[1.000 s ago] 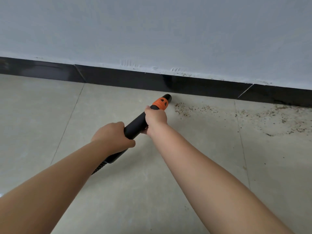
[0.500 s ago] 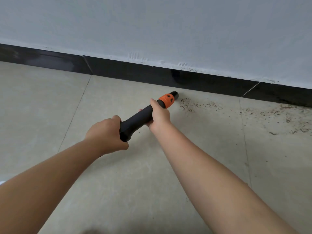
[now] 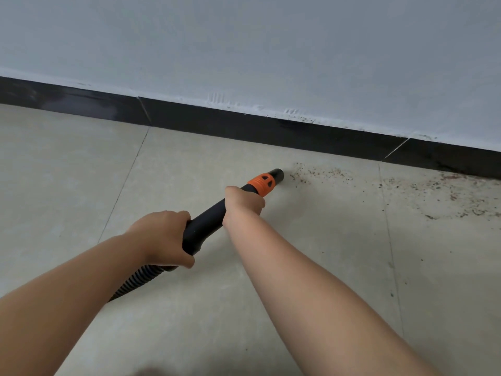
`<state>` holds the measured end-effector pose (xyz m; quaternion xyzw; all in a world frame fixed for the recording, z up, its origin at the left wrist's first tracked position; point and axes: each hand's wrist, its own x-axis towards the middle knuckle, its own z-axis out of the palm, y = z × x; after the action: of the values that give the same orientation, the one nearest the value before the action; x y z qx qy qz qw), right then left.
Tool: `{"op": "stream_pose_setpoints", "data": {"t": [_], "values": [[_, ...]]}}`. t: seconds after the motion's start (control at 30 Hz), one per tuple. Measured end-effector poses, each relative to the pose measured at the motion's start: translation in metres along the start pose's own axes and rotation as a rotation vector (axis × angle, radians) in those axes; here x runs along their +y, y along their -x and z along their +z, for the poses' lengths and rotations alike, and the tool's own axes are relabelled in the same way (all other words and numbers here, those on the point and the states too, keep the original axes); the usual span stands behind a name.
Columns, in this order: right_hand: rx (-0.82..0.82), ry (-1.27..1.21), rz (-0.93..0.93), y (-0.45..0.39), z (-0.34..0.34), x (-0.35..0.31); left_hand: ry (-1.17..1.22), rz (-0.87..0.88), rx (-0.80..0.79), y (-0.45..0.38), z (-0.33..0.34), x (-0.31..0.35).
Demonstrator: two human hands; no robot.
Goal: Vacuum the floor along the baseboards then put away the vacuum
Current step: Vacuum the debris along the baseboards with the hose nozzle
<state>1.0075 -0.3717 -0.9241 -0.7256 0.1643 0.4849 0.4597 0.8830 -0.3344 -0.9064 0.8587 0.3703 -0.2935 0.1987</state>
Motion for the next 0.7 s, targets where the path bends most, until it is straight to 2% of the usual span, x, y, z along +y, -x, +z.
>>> {"op": "stream_pose_setpoints", "data": {"t": [0.23, 0.7], "values": [[0.014, -0.075, 0.049, 0.0, -0.012, 0.018, -0.118, 0.116, -0.072, 0.004, -0.001, 0.003], [-0.021, 0.003, 0.013, -0.032, -0.035, -0.042, 0.02, 0.177, -0.067, -0.037, -0.026, 0.05]]}}
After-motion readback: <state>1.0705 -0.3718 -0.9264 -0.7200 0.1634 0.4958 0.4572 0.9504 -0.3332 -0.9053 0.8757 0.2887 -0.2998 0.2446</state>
